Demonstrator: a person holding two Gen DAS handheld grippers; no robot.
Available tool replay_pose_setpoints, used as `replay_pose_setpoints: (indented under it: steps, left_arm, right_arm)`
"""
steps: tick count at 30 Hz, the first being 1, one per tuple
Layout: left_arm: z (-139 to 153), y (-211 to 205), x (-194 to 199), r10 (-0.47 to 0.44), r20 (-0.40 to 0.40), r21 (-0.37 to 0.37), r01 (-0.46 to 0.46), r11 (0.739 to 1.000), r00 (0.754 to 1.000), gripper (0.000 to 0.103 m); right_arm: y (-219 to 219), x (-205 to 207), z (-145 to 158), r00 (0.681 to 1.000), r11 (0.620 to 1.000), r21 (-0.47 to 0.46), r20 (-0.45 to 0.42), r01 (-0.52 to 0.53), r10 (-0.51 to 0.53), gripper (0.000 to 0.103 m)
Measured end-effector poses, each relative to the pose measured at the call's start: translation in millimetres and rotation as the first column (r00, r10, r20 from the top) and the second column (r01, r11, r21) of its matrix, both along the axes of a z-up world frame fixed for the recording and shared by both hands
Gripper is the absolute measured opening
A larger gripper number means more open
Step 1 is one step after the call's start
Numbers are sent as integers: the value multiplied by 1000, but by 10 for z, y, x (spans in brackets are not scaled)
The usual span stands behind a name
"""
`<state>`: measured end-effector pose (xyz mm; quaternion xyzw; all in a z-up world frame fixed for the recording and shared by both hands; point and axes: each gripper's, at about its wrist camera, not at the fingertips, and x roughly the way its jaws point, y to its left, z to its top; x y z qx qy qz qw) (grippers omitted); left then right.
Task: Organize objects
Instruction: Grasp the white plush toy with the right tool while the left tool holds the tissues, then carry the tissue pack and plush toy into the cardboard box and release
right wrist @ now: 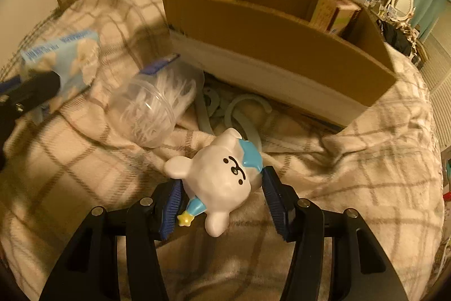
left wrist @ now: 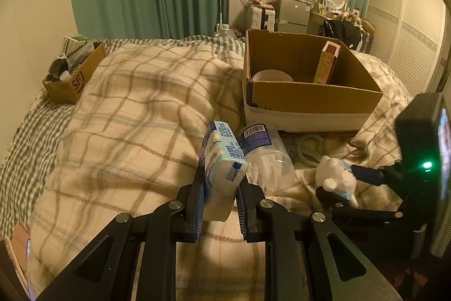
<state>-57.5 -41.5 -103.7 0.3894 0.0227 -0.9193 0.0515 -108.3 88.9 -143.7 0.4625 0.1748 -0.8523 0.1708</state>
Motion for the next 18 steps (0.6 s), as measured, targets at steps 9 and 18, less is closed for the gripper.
replay_pose_setpoints:
  steps: [9,18]
  left_arm:
    - [146,65,194,-5,-18,24,5,1000,1000,20]
    - [506,181,306,-58,-75,65,63,996,995,20]
  right_arm:
    - [196,307,397,997,994,-111,-71,5,-13,53]
    - [474,550,1059,984,977,-212,-174,-4,-34,53]
